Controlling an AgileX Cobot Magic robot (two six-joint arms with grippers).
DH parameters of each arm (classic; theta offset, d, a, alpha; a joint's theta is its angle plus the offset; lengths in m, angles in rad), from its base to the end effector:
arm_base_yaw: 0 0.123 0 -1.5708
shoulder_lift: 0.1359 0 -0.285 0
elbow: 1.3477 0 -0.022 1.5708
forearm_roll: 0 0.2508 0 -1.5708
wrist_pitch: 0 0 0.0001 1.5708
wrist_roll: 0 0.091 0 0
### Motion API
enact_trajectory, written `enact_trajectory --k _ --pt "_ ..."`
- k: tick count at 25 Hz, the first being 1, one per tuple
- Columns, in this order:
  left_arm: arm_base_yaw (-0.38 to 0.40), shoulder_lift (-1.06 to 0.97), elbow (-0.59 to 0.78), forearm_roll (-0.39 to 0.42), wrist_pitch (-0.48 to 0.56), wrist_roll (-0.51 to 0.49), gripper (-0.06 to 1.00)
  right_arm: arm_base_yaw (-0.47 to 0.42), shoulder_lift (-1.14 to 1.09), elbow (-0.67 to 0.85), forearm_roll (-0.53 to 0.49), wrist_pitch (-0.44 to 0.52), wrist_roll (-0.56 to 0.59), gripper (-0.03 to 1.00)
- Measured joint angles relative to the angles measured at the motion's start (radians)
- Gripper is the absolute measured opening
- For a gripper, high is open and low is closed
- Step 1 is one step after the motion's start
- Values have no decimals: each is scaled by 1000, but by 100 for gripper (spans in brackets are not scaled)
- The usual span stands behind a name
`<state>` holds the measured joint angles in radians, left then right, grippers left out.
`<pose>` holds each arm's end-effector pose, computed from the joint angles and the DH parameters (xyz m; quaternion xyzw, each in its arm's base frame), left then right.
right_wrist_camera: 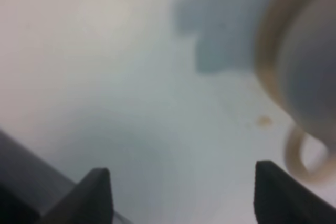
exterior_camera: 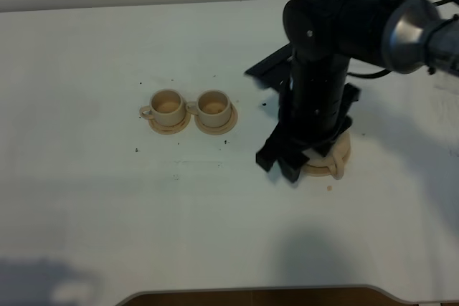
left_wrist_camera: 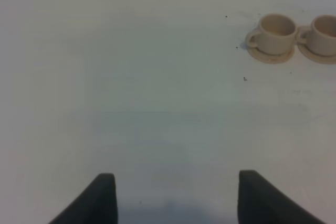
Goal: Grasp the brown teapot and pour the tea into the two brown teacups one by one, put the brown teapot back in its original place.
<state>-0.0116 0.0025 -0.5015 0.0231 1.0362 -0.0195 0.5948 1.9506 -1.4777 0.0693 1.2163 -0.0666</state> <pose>-0.0036 0.0019 0.2797 -0.0036 0.8470 0.0033 0.5316 0.3100 0.2169 0.2062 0.3126 -0.9492 -0.0271 0.0235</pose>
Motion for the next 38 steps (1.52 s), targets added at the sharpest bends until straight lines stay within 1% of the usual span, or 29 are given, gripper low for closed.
enact_trajectory --k 2,4,8,13,17,23,32,38 --pt "0 0 0 0 0 0 51 -5 -6 0 -42 0 98 59" --pt "0 0 0 0 0 0 51 -19 -4 0 -60 0 161 59" --pt "0 0 0 0 0 0 51 -60 16 0 -60 0 201 59" --pt "0 0 0 0 0 0 51 -105 61 0 -69 0 179 59" --pt "0 0 0 0 0 0 51 -109 88 0 -103 0 119 59" --pt "0 0 0 0 0 0 51 -109 96 0 -137 0 67 58" --pt "0 0 0 0 0 0 51 -109 116 0 -157 0 57 51" --pt "0 0 0 0 0 0 51 -109 129 0 -163 0 56 51"
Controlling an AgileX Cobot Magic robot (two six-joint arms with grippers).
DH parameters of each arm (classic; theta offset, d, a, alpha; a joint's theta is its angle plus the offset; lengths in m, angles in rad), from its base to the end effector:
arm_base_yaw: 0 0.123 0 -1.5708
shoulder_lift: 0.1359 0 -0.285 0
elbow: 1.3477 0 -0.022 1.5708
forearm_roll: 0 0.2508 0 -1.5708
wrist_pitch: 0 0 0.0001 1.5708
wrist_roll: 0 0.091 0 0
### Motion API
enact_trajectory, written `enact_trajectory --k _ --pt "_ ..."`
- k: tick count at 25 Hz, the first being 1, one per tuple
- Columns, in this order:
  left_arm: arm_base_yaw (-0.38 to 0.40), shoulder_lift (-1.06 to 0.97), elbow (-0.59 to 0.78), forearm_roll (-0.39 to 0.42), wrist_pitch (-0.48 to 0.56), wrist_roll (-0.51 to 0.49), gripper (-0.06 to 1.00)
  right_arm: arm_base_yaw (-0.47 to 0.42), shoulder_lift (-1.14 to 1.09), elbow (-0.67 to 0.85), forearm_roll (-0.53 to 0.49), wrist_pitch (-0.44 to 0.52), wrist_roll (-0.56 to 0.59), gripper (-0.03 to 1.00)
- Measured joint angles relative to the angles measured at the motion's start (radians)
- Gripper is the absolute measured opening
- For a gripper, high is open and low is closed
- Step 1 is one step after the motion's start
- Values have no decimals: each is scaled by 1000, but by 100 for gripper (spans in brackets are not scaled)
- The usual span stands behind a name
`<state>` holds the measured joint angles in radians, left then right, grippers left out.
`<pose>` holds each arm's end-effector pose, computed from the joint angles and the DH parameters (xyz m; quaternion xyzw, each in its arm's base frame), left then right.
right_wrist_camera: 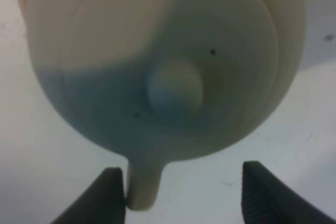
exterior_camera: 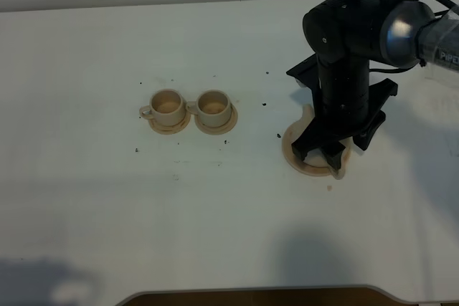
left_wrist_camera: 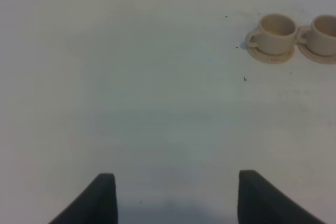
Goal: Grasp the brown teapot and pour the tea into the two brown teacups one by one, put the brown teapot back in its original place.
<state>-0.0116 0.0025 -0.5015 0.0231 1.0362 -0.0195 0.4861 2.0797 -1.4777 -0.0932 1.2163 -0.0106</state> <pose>-0.0036 0.0019 0.2797 -0.0036 0.8470 0.0033 0.5316 0.3450 0.1733 0.1569 0.2638 -0.9603 0.0599 0.0678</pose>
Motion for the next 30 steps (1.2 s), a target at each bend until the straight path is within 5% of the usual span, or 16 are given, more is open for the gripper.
enact_trajectory --k 11,21,30 --pt "0 0 0 0 0 0 51 1 12 0 -15 1 -4 46" --pt "0 0 0 0 0 0 51 1 12 0 -19 -2 -26 13" --pt "0 0 0 0 0 0 51 1 12 -6 -19 7 -42 12"
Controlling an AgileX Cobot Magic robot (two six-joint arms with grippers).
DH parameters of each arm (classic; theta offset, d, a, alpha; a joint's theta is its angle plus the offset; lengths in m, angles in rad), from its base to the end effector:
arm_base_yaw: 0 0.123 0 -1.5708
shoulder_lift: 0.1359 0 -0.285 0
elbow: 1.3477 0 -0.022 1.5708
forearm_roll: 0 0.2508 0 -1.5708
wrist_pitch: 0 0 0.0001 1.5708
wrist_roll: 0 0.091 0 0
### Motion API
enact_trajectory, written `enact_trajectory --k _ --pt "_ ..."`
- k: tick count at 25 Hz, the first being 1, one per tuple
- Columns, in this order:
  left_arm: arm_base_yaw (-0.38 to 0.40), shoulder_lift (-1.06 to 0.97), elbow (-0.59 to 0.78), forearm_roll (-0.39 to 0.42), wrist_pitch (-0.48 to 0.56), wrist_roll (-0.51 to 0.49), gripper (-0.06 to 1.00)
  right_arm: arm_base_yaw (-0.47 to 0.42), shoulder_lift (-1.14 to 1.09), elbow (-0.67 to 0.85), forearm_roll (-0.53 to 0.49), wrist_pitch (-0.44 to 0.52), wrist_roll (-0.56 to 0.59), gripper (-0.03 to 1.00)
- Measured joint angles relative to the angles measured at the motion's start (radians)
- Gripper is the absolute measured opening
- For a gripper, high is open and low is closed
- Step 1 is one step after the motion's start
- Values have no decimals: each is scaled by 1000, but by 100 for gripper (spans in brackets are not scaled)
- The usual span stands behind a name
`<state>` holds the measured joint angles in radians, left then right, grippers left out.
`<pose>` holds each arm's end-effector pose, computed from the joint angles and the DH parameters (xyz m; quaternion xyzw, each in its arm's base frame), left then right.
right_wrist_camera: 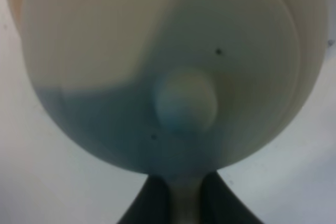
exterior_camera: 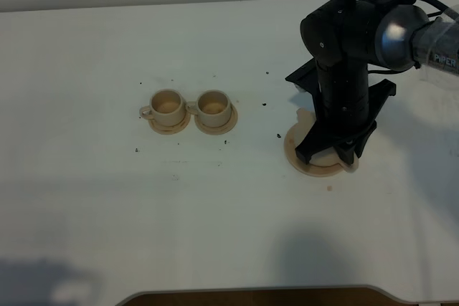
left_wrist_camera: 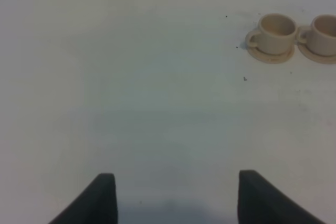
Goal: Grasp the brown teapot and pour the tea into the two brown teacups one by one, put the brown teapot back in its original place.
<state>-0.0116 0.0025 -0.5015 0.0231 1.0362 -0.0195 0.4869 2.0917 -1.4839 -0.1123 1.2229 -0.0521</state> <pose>-0.0036 0.0019 0.2797 -0.0036 0.8470 0.0033 0.5316 0.3466 0.1726 0.1539 0.2876 -0.9525 0.0683 0.0731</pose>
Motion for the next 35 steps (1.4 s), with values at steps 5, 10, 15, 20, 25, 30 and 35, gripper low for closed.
enact_trajectory --k 5,10,15,20,25,30,35 --pt "0 0 0 0 0 0 51 0 0 -29 -2 7 -3 12" --pt "0 0 0 0 0 0 51 0 0 -34 -2 6 -3 12" --pt "0 0 0 0 0 0 51 0 -22 -34 -1 -1 -3 12" --pt "0 0 0 0 0 0 51 0 -42 -34 -1 -4 0 12" --pt "0 0 0 0 0 0 51 0 -47 -34 1 -4 0 12" --pt "0 0 0 0 0 0 51 12 -47 -56 -19 -4 -9 12" --pt "0 0 0 0 0 0 51 54 -47 -137 -69 -5 -36 12"
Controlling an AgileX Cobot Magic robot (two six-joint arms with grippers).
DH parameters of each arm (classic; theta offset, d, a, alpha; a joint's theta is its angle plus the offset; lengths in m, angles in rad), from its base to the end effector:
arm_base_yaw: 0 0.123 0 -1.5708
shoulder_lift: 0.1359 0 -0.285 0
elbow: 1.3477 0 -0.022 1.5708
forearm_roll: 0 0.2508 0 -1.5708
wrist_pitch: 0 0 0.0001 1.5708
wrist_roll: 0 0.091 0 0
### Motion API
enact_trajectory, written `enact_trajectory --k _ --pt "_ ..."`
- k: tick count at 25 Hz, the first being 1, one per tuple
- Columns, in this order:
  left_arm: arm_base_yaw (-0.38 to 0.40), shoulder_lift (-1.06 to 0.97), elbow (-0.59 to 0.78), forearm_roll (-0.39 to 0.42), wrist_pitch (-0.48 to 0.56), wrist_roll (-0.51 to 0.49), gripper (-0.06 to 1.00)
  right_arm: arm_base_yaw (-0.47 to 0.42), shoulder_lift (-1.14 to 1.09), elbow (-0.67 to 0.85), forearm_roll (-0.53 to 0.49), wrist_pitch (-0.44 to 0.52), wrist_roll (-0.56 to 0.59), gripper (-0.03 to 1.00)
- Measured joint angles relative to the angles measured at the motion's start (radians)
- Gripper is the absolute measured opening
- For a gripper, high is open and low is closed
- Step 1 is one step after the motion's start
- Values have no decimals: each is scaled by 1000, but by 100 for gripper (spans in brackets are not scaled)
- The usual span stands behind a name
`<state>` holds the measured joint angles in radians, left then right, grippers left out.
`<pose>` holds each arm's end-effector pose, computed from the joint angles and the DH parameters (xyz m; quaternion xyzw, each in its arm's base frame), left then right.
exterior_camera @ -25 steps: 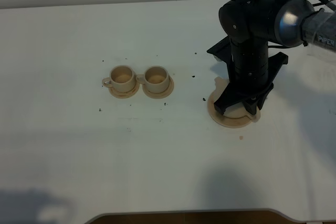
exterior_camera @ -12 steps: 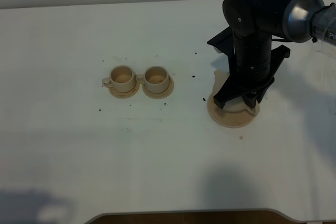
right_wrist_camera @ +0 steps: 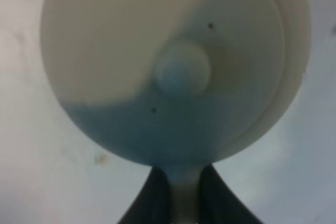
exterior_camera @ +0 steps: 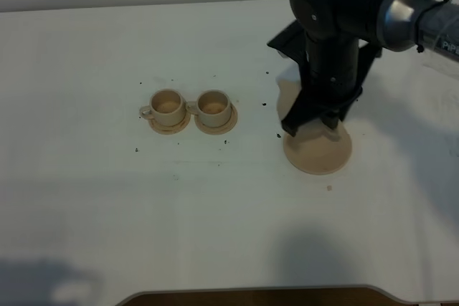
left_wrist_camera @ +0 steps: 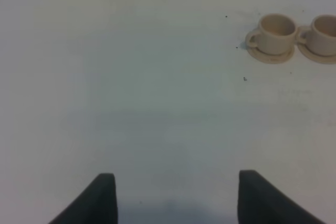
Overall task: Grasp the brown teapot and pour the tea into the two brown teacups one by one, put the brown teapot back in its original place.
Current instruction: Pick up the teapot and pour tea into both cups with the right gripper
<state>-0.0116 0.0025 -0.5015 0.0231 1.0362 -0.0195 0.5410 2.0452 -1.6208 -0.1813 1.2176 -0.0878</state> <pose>-0.0036 0.0019 0.2797 -0.0036 0.8470 0.0033 0.5316 0.3586 0.1975 0.2047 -0.3371 0.9376 -0.0812 0.0269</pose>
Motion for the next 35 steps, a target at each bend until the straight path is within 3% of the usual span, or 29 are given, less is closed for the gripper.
enact_trajectory --k 7,16,22,35 --pt "0 0 0 0 0 0 51 53 15 -55 -66 -46 -62 12" --pt "0 0 0 0 0 0 51 105 169 -289 -131 -1 -200 12" --pt "0 0 0 0 0 0 51 132 183 -304 -196 2 -300 12" --pt "0 0 0 0 0 0 51 161 219 -306 -316 5 -350 12"
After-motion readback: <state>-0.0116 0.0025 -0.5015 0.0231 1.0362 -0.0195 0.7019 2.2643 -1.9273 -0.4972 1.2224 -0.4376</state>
